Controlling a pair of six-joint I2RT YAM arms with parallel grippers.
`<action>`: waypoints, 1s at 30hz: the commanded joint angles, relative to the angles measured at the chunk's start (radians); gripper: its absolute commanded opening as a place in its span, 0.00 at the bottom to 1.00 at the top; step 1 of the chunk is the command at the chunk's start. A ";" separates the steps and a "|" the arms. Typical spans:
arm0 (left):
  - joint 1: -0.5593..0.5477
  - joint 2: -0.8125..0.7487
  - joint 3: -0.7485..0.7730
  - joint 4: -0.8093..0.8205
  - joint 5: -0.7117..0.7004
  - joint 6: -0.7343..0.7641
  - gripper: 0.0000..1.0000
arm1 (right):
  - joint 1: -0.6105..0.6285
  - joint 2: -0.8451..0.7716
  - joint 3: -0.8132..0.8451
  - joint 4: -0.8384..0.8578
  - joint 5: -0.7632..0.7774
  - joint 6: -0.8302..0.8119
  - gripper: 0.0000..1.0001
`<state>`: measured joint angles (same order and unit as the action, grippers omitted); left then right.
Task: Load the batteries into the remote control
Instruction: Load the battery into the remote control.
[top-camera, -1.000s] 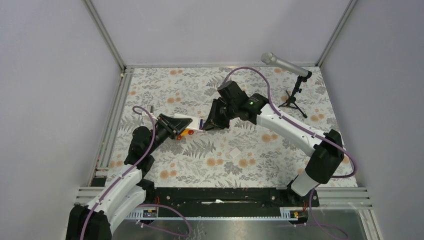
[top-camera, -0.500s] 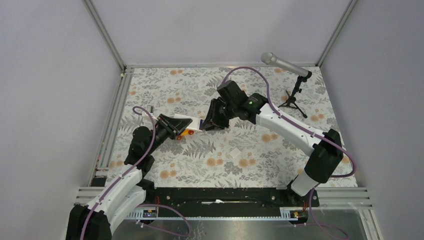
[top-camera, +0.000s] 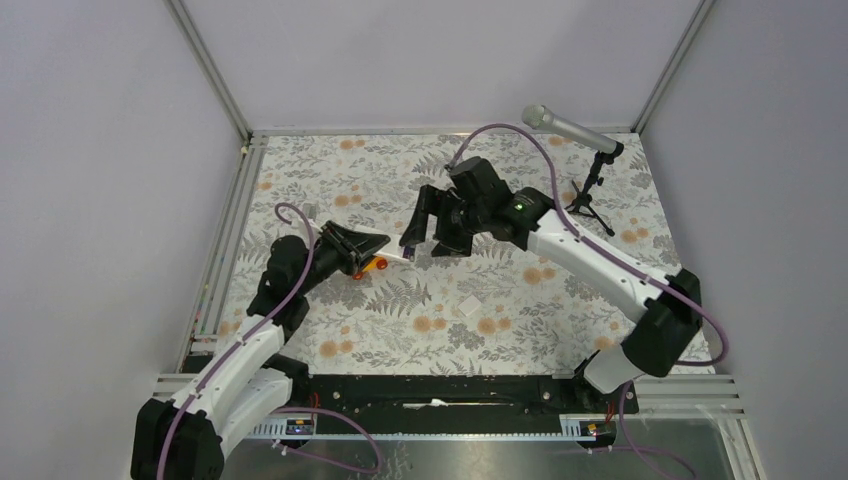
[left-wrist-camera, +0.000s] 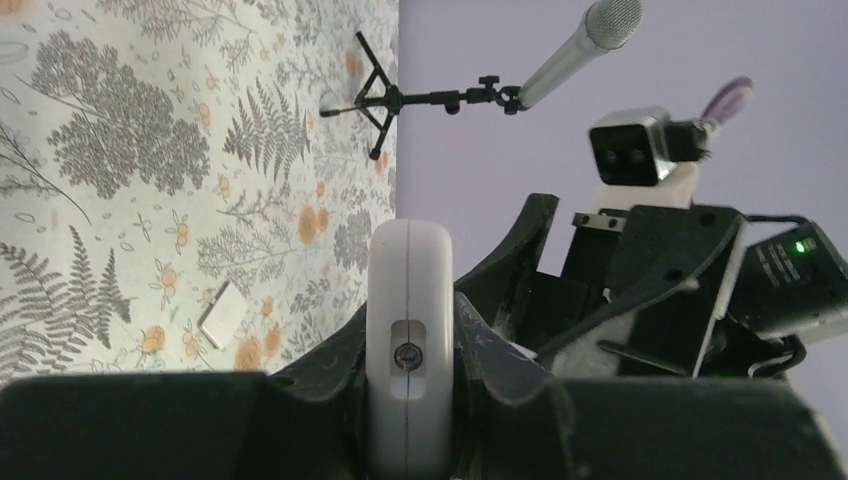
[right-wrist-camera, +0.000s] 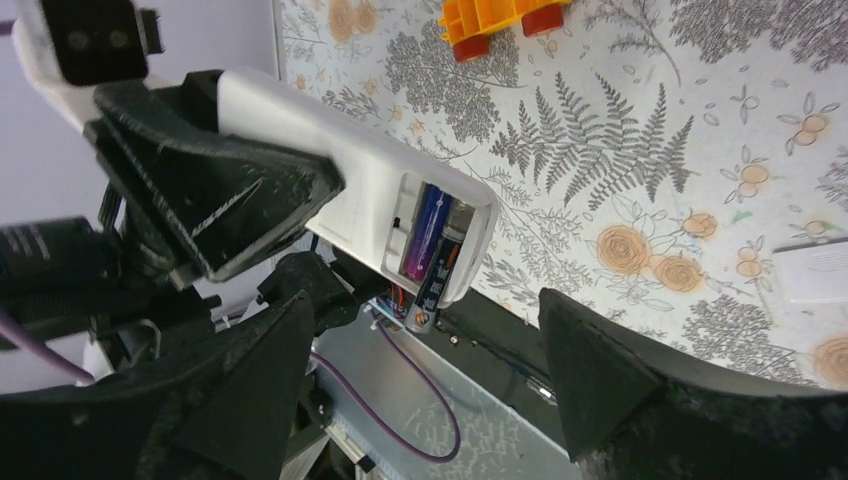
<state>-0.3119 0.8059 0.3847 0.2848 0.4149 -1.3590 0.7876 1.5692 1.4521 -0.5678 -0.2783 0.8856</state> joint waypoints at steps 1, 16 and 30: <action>-0.003 0.047 0.107 -0.074 0.111 -0.042 0.00 | -0.027 -0.132 -0.062 0.083 0.019 -0.096 0.91; 0.071 0.135 0.340 -0.327 0.377 0.045 0.00 | -0.046 -0.223 -0.131 0.128 -0.228 -0.382 1.00; 0.080 0.178 0.368 -0.335 0.468 0.043 0.00 | -0.044 -0.187 -0.127 0.146 -0.267 -0.432 1.00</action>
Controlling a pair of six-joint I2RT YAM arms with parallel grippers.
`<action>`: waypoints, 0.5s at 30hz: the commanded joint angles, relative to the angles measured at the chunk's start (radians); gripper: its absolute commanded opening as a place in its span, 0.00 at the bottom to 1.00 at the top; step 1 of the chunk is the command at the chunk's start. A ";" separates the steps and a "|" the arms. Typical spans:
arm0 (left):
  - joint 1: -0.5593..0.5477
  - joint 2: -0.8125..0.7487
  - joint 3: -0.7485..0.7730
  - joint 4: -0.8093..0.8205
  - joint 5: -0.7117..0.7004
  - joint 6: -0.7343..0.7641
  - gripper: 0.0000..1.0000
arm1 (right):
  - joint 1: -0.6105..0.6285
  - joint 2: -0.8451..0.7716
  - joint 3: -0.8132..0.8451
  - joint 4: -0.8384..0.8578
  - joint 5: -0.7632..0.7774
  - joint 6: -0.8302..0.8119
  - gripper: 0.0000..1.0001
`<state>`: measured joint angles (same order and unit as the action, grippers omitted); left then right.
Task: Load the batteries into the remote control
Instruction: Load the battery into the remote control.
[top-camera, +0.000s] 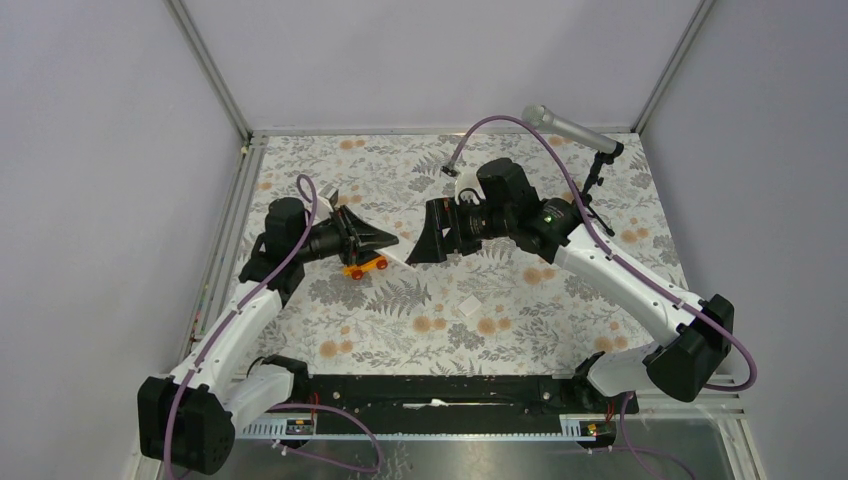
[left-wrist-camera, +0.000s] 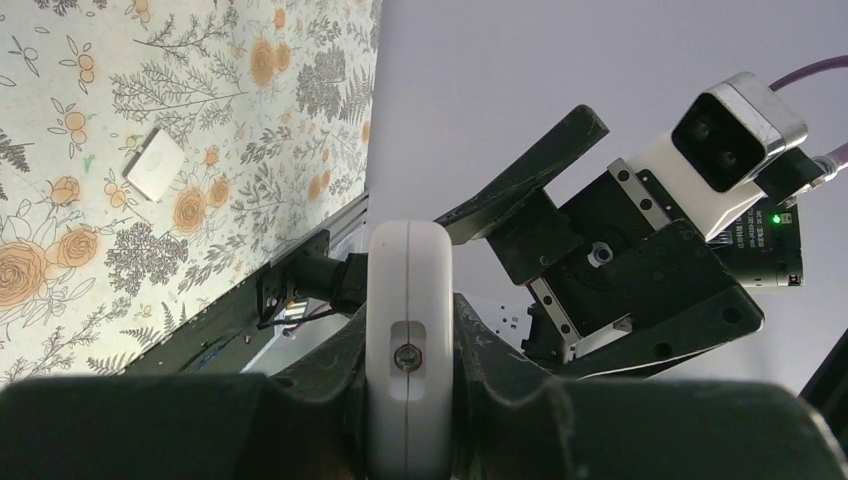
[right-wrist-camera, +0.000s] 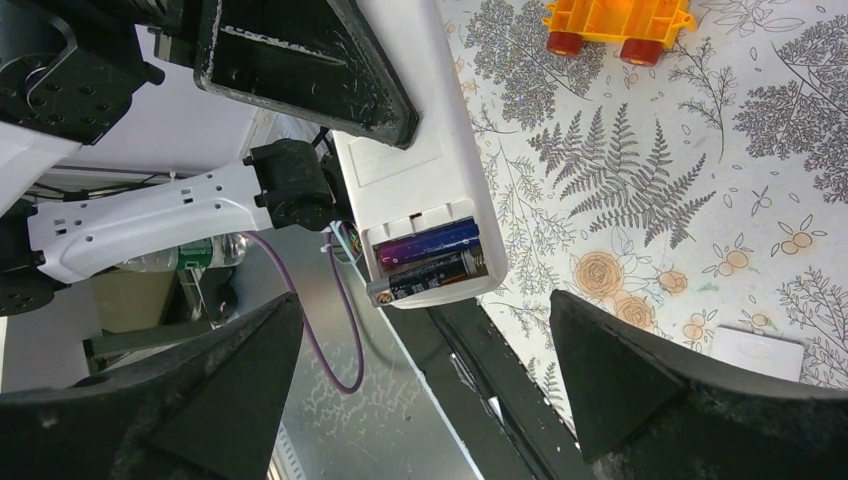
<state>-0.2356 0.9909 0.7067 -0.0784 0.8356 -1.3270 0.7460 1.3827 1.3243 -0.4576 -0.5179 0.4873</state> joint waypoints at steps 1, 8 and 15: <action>0.004 -0.005 0.048 0.027 0.049 0.010 0.00 | -0.003 0.002 0.001 0.035 -0.039 -0.040 1.00; 0.004 0.000 0.048 0.028 0.050 0.005 0.00 | -0.003 0.031 0.013 -0.005 -0.044 -0.088 1.00; 0.004 0.000 0.052 0.029 0.054 0.005 0.00 | -0.002 0.044 0.003 -0.007 0.015 -0.089 0.97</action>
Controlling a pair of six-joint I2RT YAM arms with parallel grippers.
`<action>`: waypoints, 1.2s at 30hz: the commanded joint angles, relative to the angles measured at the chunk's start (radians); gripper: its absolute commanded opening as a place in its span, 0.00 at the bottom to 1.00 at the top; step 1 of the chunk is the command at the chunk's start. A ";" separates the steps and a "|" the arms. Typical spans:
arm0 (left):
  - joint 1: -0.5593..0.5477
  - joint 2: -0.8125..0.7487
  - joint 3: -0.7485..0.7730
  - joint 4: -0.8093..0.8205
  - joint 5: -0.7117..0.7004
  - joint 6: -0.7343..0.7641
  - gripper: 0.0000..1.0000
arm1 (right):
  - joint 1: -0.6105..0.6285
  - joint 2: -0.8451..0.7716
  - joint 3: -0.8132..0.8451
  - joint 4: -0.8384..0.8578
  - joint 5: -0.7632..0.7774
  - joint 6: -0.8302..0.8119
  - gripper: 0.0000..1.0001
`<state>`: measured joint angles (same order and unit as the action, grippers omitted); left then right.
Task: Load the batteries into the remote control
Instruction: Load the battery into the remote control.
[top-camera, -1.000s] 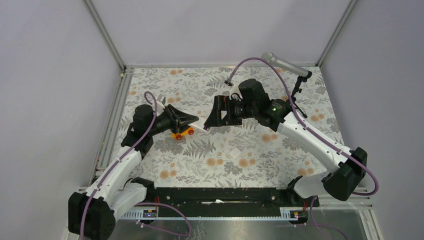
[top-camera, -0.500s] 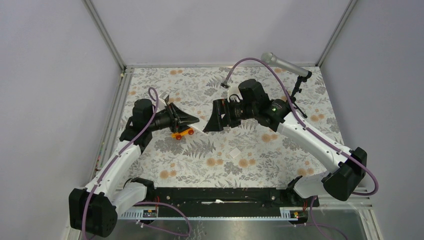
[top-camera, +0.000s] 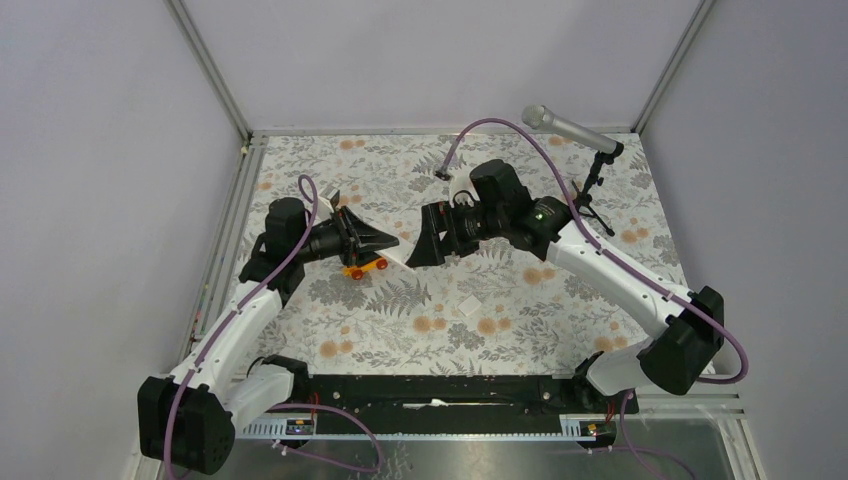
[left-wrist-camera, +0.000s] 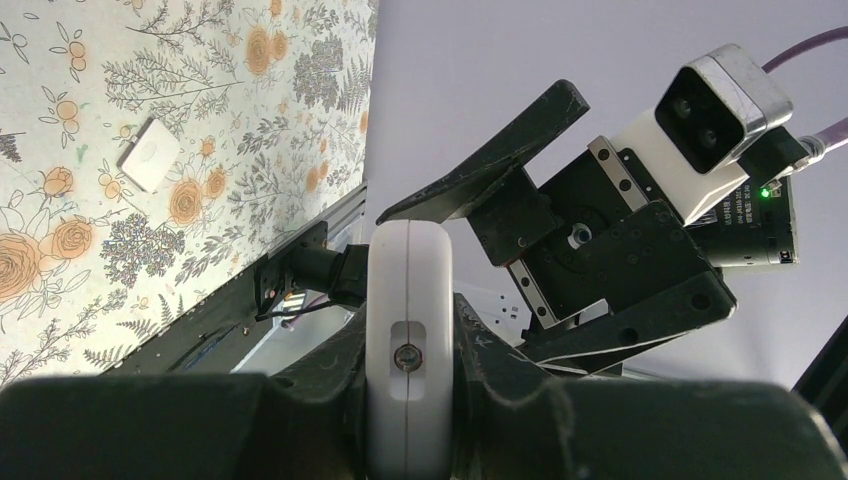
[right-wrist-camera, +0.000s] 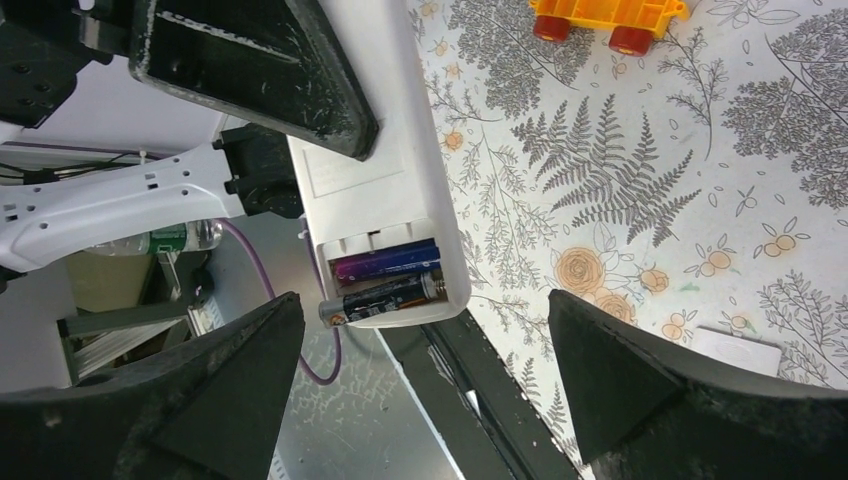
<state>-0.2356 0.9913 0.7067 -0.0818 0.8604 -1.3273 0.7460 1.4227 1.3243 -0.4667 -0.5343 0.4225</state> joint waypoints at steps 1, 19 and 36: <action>0.003 0.000 0.051 0.033 0.030 0.005 0.00 | -0.003 0.004 0.002 0.003 0.037 -0.024 0.96; 0.003 -0.005 0.034 0.033 0.030 0.007 0.00 | -0.003 -0.026 -0.048 0.123 -0.124 0.005 1.00; 0.004 -0.009 0.050 0.032 0.087 0.049 0.00 | -0.003 0.009 0.013 0.092 -0.237 -0.126 0.99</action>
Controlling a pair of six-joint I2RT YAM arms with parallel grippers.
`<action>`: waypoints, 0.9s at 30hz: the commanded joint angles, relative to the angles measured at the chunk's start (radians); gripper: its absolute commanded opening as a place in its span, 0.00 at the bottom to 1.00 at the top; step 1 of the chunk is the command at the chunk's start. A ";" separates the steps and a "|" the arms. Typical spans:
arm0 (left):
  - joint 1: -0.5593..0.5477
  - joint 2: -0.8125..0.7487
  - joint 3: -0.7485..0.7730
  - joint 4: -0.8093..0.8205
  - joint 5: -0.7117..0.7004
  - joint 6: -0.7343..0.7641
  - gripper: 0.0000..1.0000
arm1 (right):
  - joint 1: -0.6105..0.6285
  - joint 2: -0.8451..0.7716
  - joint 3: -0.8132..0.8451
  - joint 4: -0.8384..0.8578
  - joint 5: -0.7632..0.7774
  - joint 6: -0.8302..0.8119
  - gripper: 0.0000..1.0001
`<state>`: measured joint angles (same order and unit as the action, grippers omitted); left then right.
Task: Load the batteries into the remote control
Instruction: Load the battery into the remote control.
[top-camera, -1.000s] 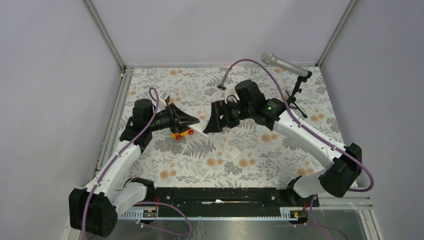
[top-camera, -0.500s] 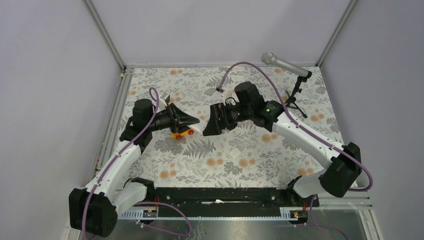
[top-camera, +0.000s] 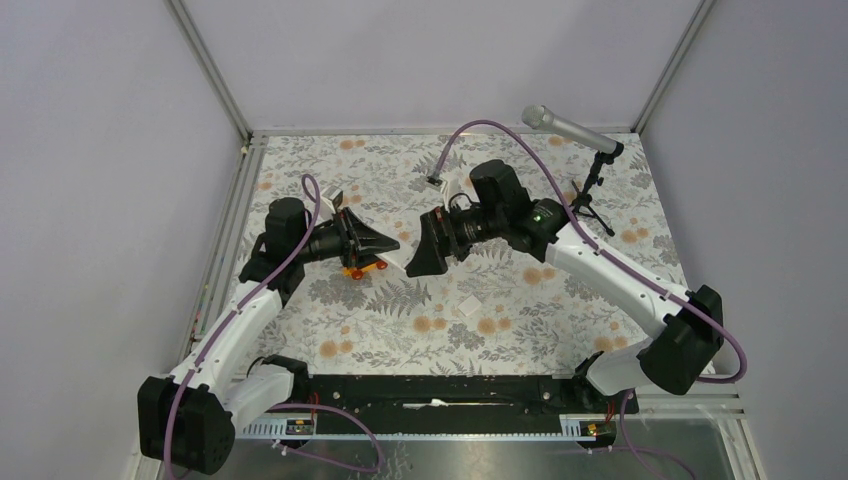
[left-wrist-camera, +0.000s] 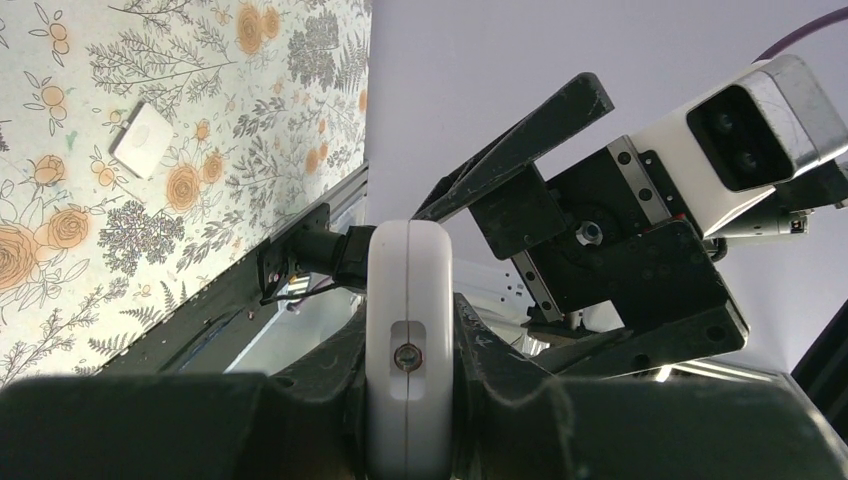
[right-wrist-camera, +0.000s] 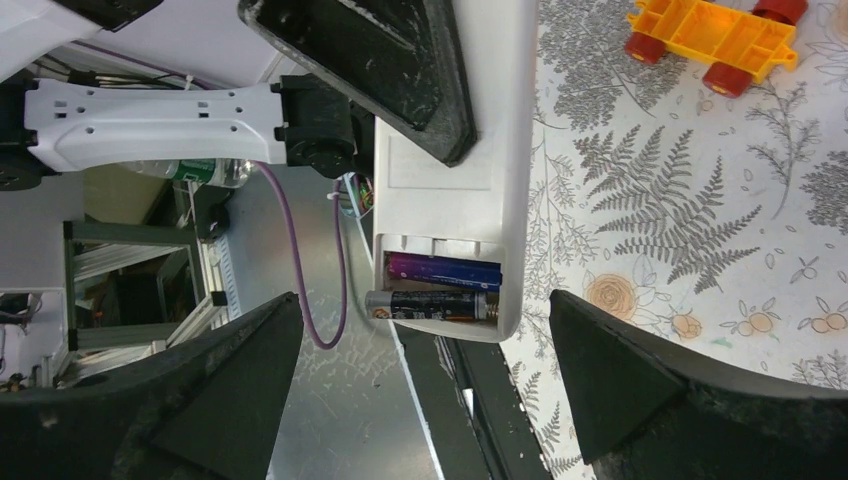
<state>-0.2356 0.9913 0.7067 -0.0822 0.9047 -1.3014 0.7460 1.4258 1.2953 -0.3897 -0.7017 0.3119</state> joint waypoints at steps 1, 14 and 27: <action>0.004 -0.010 0.050 0.032 0.043 0.024 0.00 | -0.002 0.009 0.041 0.017 -0.079 -0.011 0.97; 0.002 -0.010 0.053 0.033 0.042 0.022 0.00 | -0.002 0.034 0.049 0.010 -0.086 0.001 0.74; 0.003 -0.014 0.054 0.033 0.038 0.020 0.00 | -0.002 0.069 0.066 -0.010 -0.080 0.038 0.53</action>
<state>-0.2356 0.9909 0.7071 -0.0898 0.9268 -1.2869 0.7433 1.4792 1.3121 -0.4034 -0.7540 0.3267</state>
